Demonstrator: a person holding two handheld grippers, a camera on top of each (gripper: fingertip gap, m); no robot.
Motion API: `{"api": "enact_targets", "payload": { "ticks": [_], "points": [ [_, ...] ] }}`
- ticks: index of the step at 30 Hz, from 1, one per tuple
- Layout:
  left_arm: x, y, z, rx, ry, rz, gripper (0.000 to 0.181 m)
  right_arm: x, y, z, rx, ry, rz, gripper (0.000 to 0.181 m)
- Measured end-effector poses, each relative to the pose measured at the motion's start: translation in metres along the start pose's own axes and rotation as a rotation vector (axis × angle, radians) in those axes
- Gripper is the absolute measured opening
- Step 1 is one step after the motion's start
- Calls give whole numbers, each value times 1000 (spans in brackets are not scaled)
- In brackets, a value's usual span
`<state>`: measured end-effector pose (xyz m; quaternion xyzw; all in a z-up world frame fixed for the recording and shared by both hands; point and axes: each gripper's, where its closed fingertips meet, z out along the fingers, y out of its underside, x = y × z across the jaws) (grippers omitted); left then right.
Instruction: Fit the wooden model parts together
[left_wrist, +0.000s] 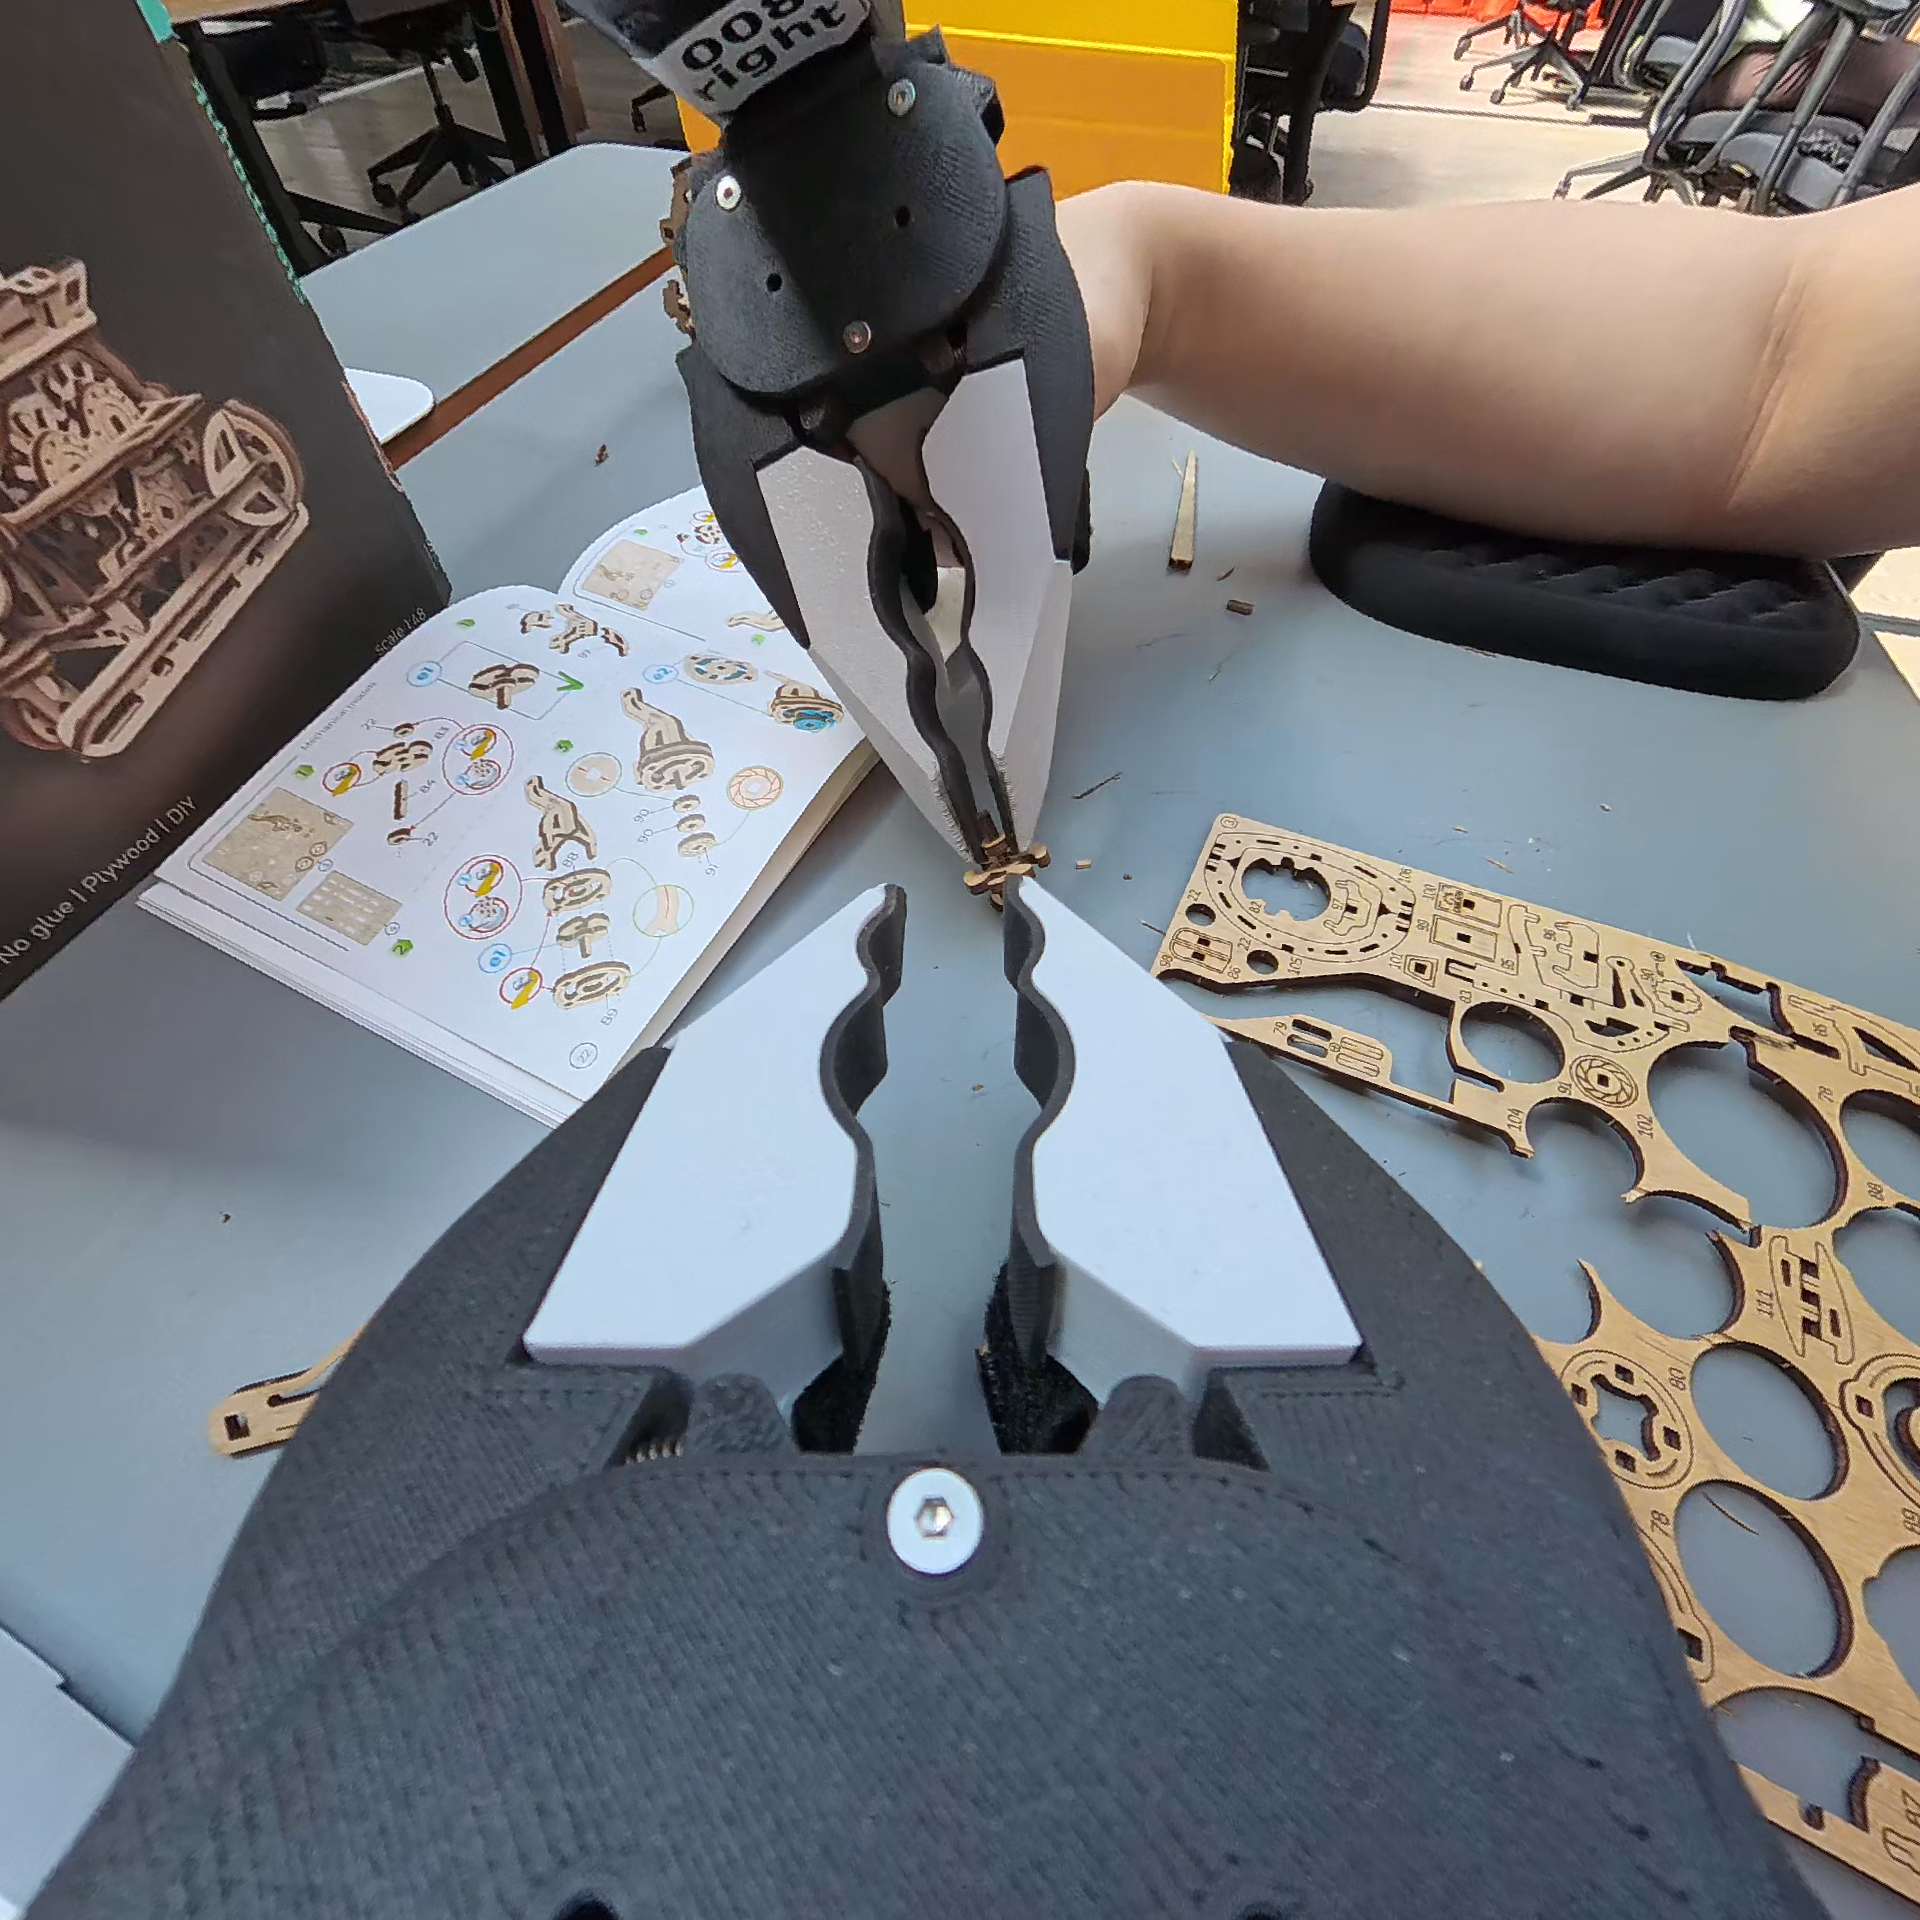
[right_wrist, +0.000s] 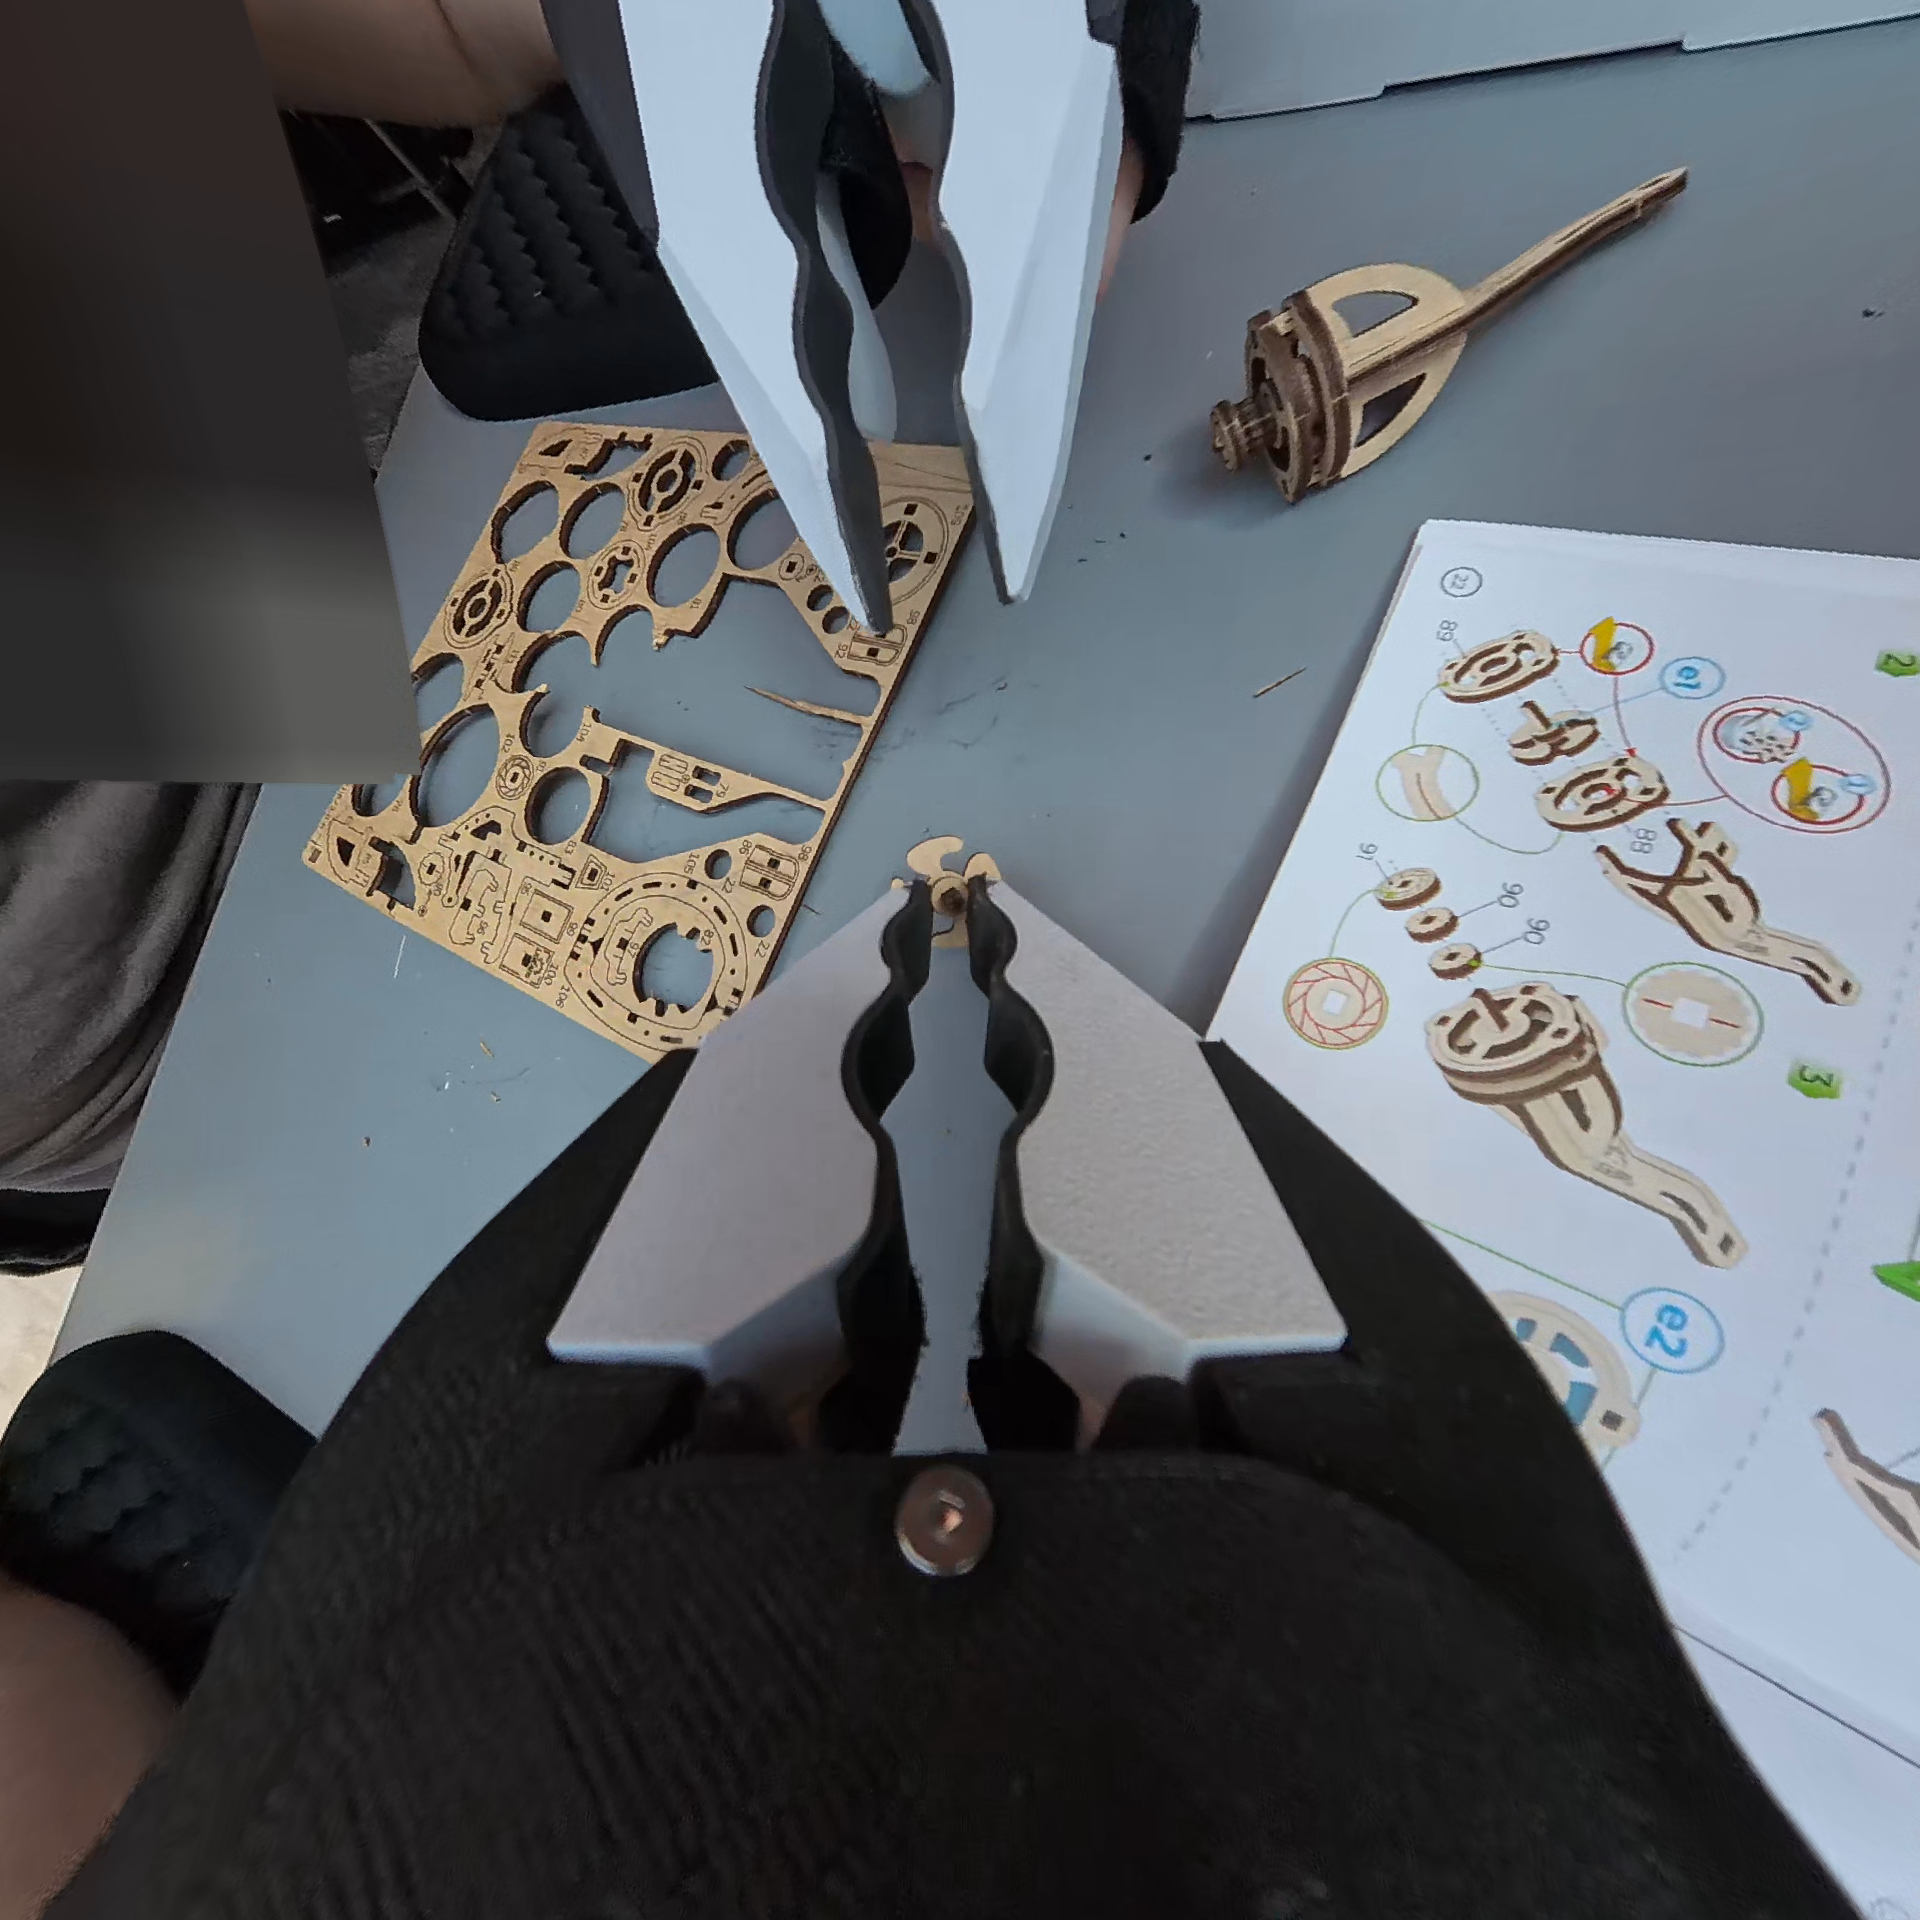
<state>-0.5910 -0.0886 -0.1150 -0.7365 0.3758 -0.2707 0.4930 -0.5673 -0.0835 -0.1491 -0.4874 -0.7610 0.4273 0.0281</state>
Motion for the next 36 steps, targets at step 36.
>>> {"api": "enact_targets", "payload": {
  "ticks": [36],
  "points": [
    [-1, -5, -7, 51, -116, 95, 14, 2, 2, 5, 91, 78, -133, 6]
  ]
}}
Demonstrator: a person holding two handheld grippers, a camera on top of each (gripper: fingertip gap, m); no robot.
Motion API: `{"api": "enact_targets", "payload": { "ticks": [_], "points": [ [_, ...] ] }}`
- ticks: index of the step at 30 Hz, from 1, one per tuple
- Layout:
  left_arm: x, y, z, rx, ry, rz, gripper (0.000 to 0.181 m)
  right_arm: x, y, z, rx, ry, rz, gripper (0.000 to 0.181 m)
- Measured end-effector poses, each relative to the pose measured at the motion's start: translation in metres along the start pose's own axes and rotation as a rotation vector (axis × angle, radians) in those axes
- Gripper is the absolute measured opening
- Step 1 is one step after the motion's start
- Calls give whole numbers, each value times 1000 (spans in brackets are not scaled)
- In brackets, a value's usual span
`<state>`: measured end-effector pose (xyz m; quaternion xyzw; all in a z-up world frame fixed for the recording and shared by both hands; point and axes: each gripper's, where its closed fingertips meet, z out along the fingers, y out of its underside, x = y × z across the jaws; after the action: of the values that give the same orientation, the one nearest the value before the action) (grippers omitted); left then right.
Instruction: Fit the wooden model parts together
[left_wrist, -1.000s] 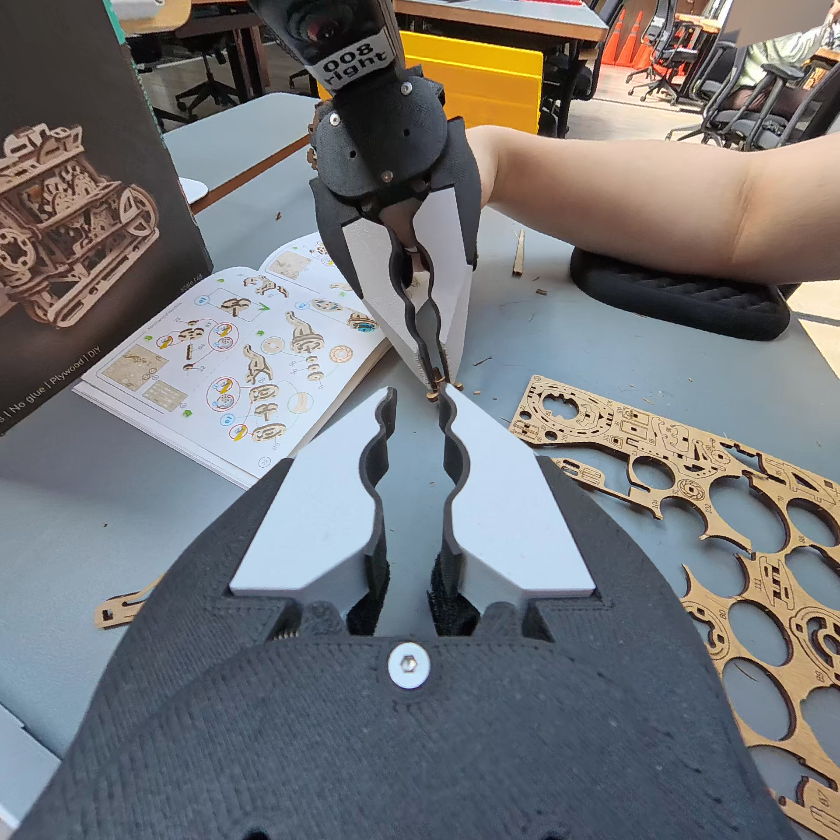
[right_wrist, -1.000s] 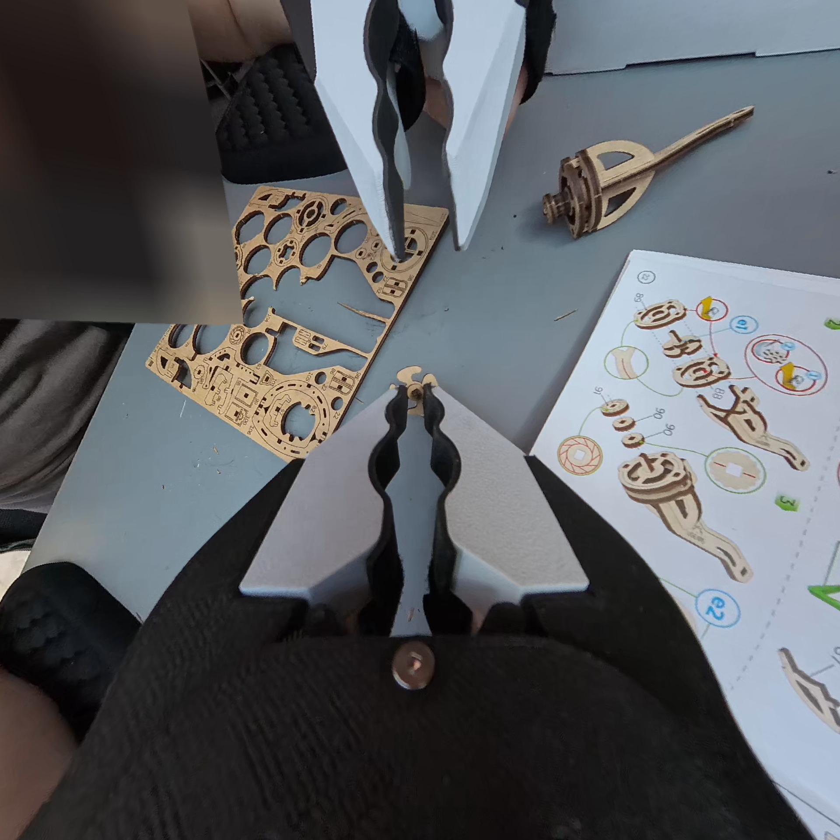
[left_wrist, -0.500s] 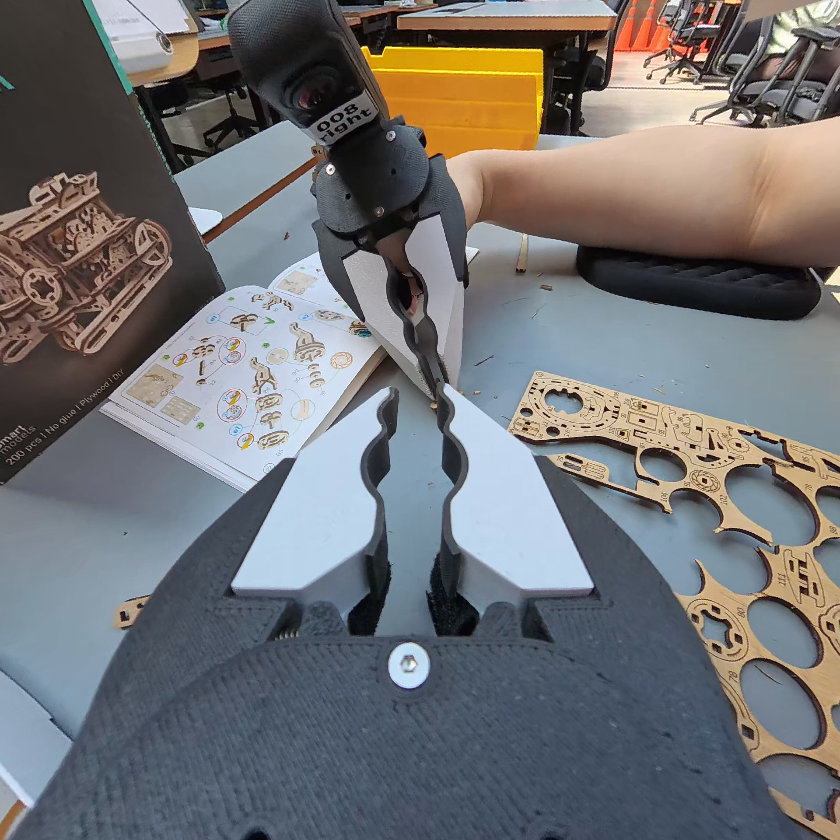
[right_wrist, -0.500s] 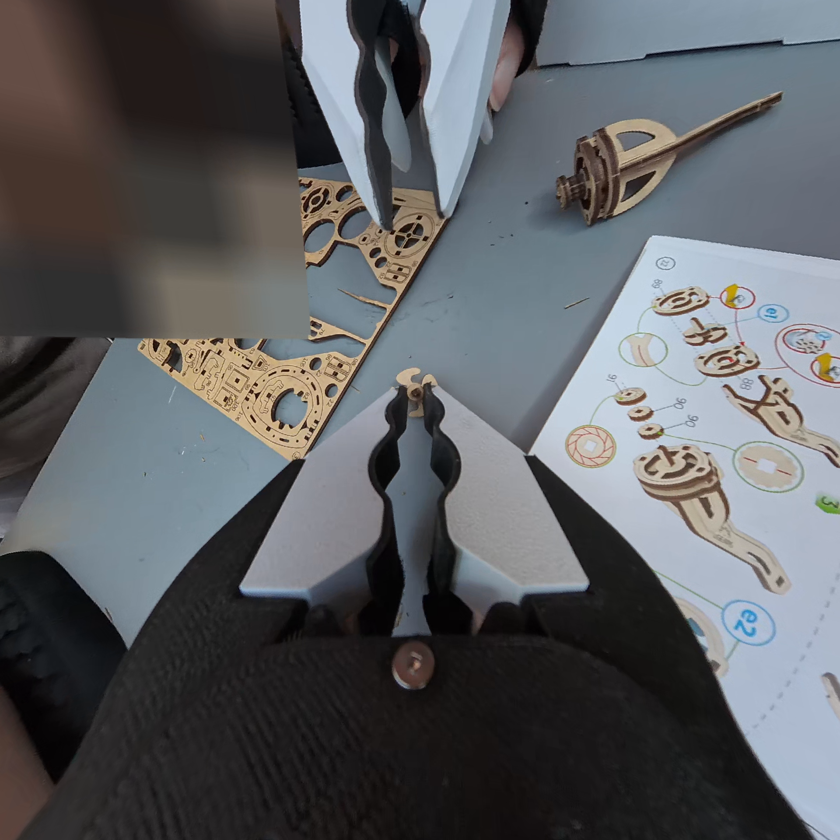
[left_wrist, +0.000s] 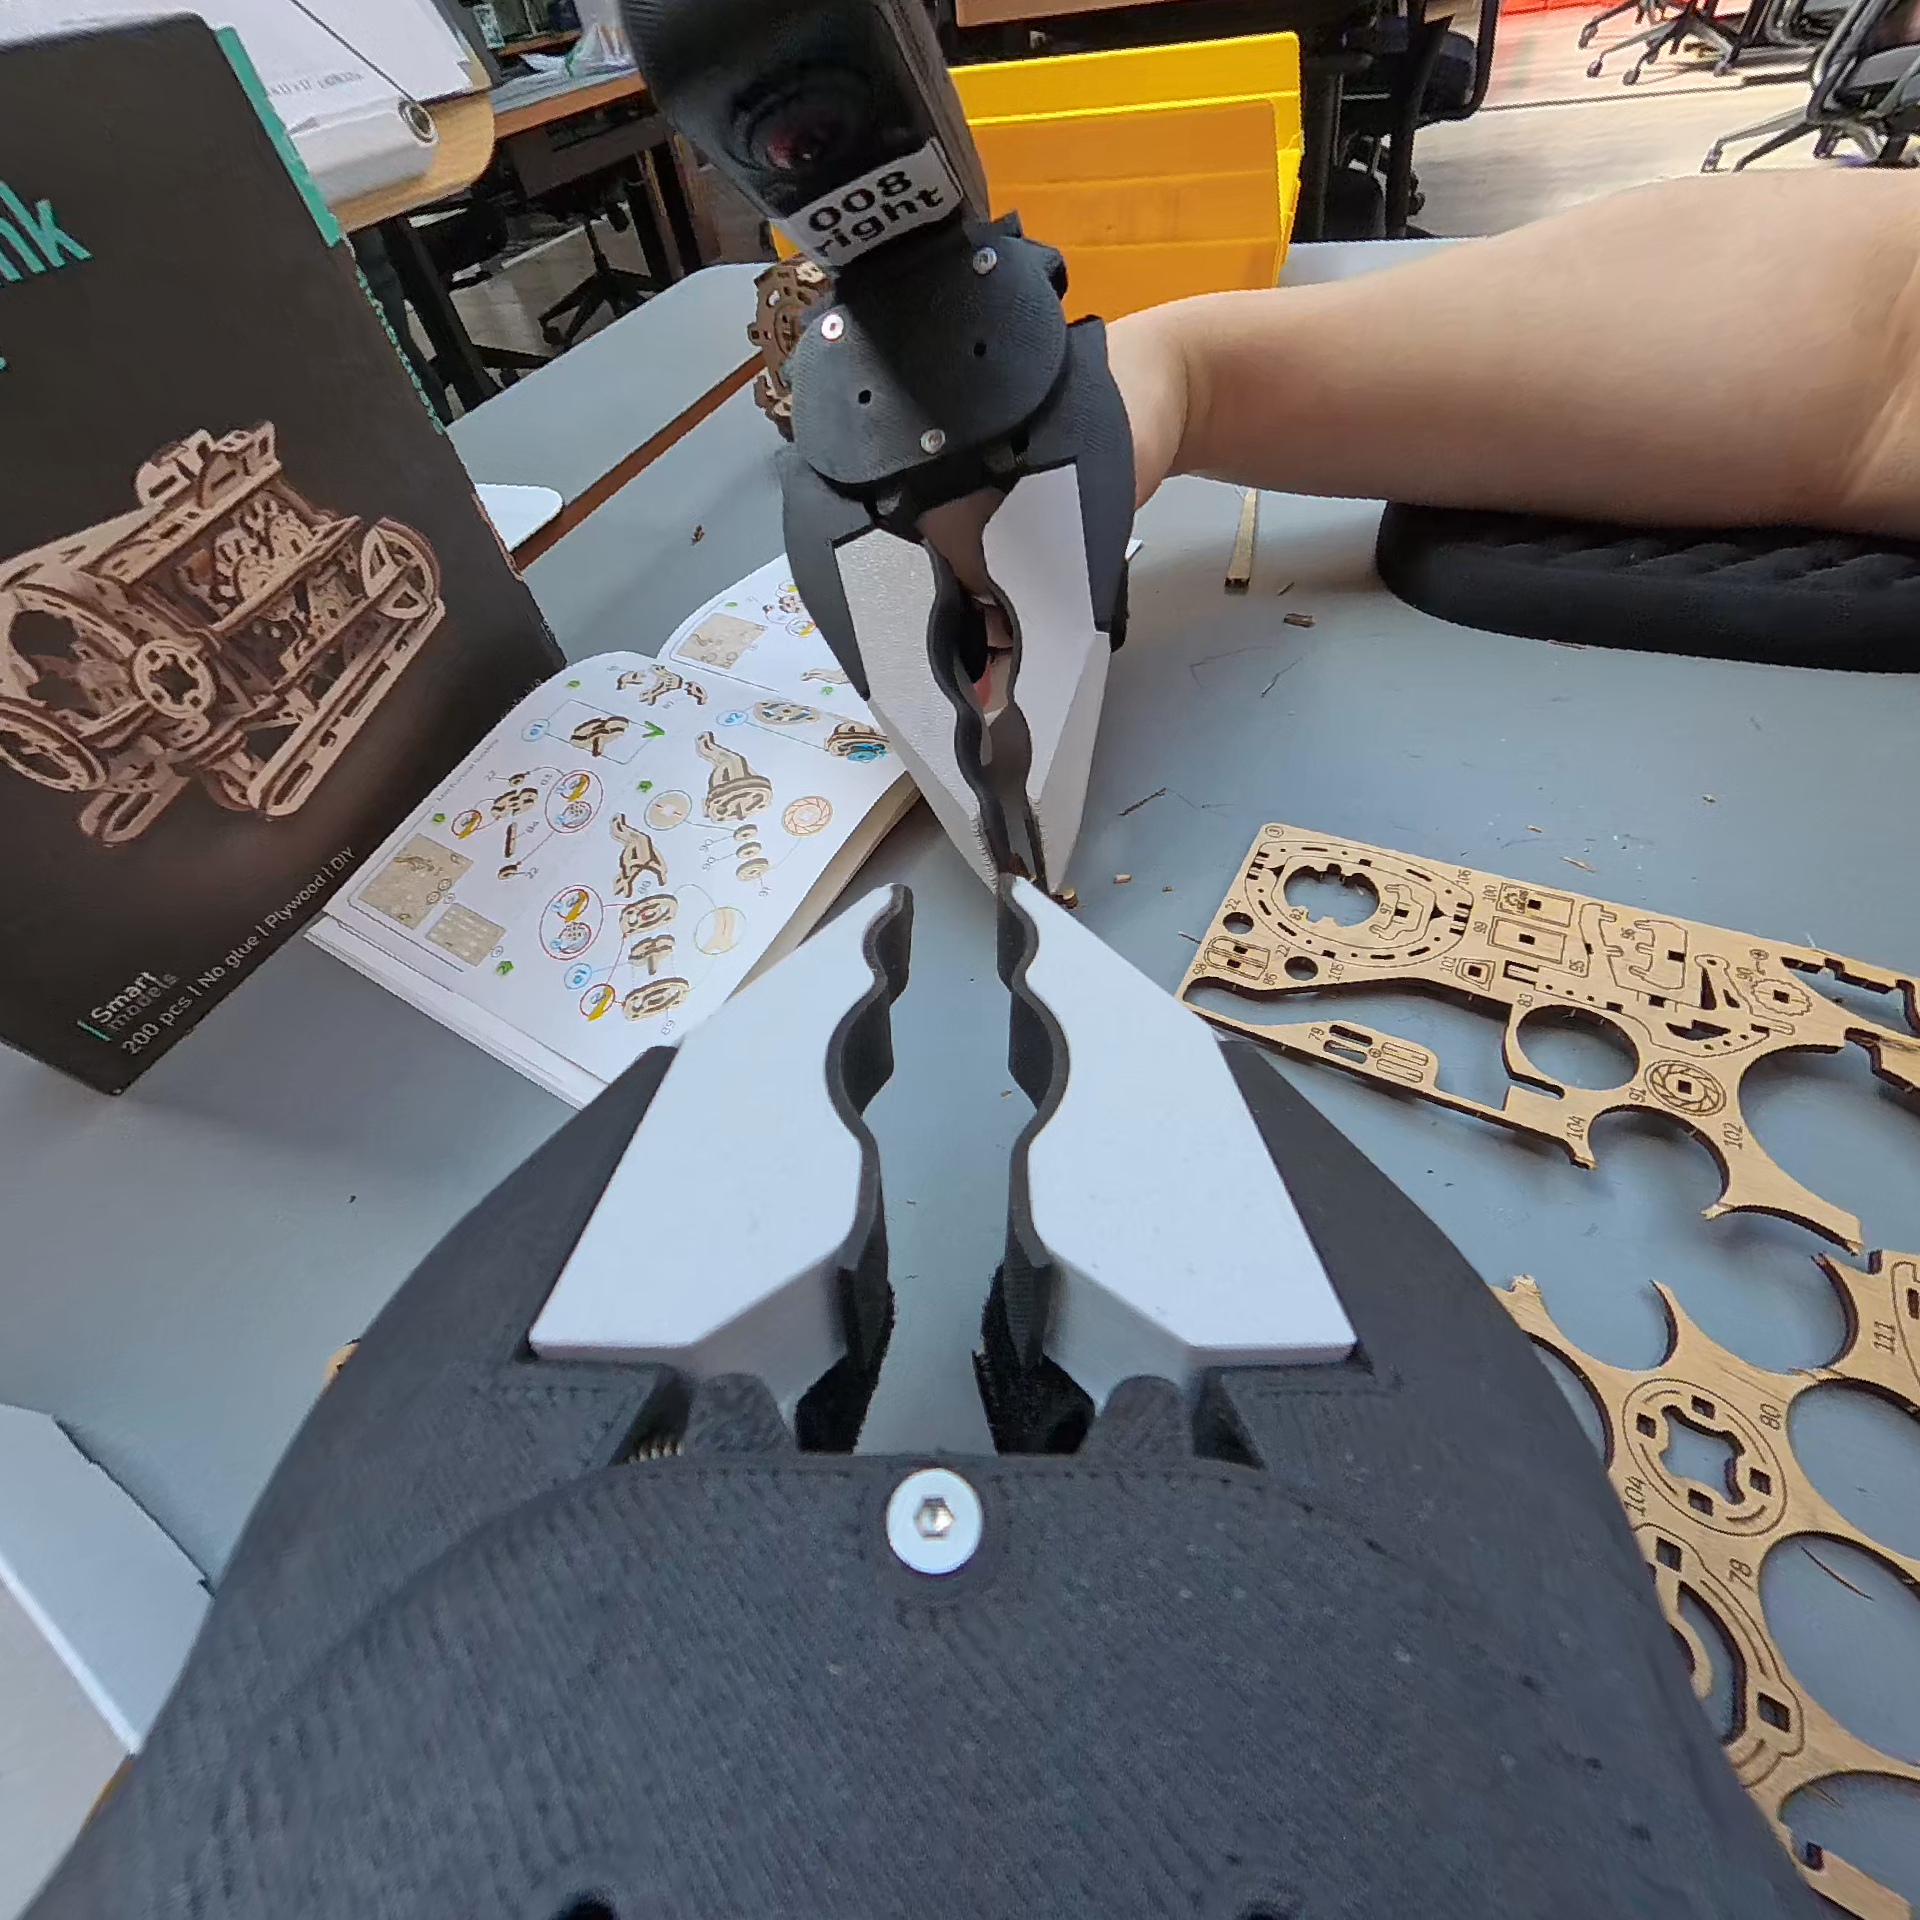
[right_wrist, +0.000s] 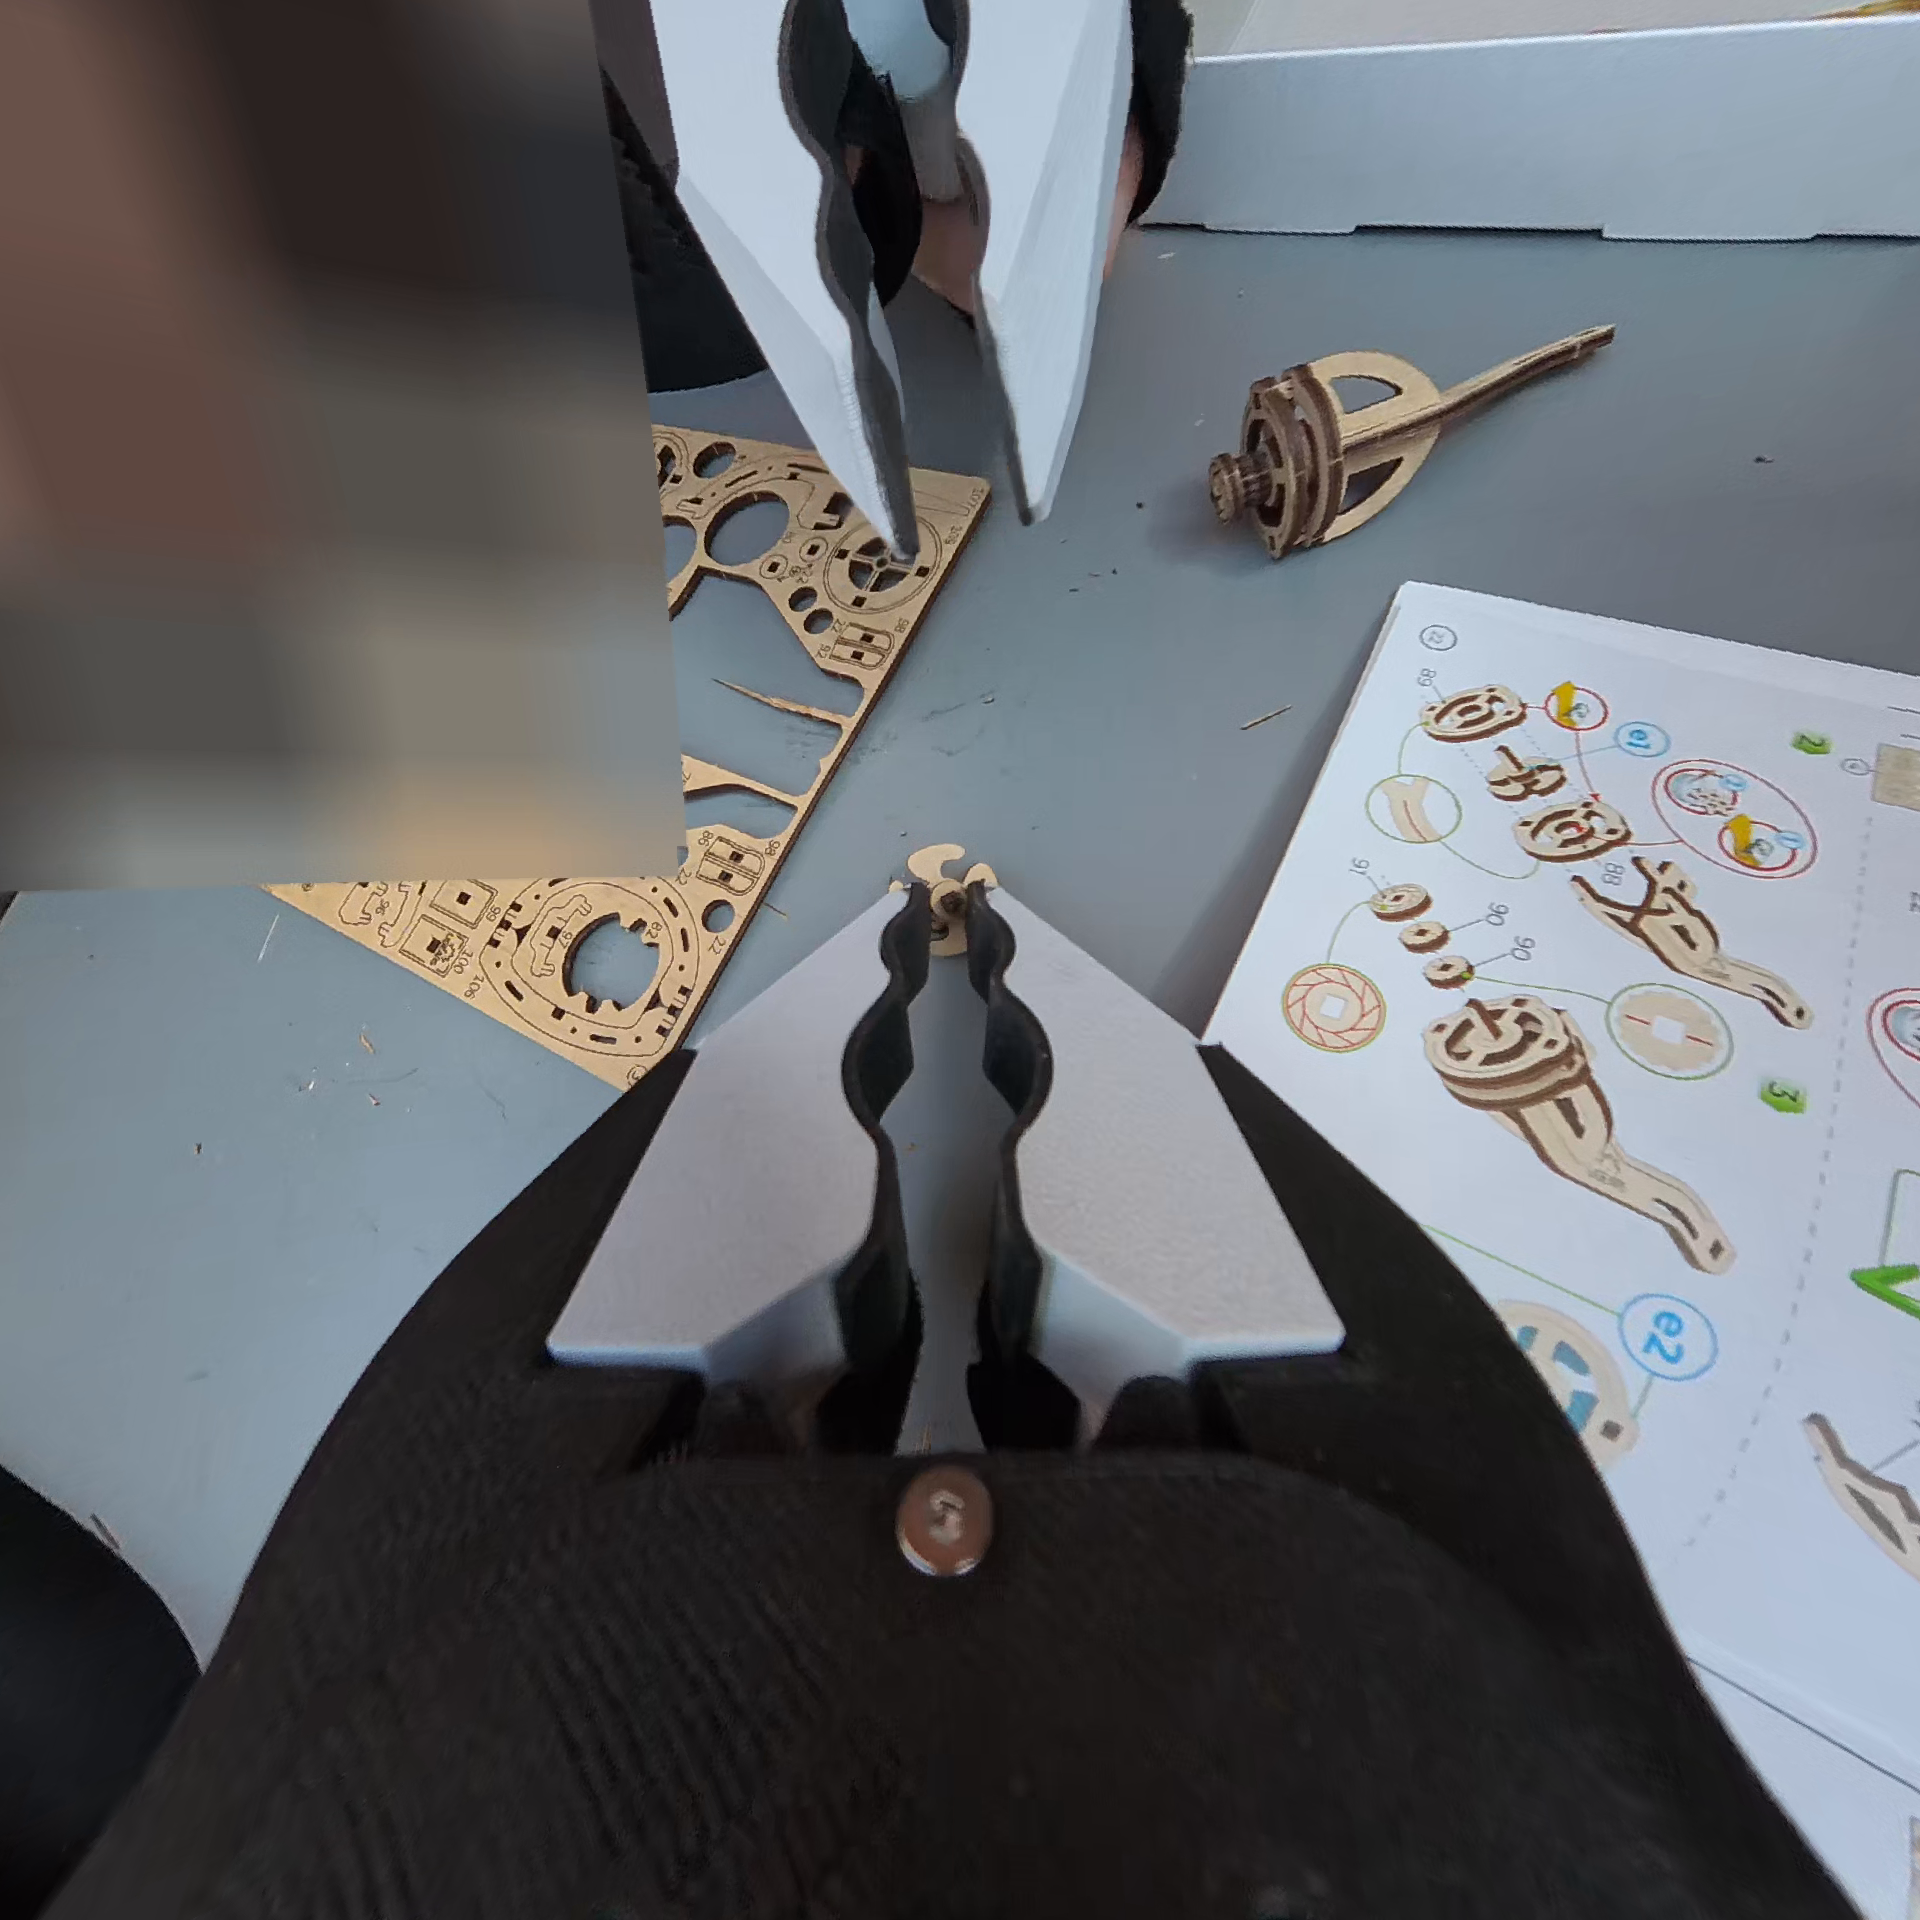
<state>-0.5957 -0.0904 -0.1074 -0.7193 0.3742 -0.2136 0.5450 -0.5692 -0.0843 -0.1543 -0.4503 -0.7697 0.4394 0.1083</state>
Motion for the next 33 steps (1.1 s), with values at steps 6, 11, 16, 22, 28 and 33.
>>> {"api": "enact_targets", "payload": {
  "ticks": [6, 11, 16, 22, 28, 33],
  "points": [
    [-8, -4, -4, 34, -7, -68, 15, -1, 1, -3, 26, 117, -95, 6],
    [-9, -4, -4, 35, -7, -77, 15, -3, -2, -3, 27, 132, -147, 6],
    [-8, -3, -4, 33, -5, -71, 14, -3, 3, 1, -9, 114, -157, 6],
    [-9, -4, -4, 36, -5, -77, 14, -4, 3, 2, -20, 111, -162, 6],
    [-9, -4, -4, 37, -5, -79, 14, -3, 1, 2, -17, 114, -155, 6],
    [-8, -4, -4, 34, -4, -73, 14, -2, 2, 2, -22, 116, -152, 6]
  ]
}}
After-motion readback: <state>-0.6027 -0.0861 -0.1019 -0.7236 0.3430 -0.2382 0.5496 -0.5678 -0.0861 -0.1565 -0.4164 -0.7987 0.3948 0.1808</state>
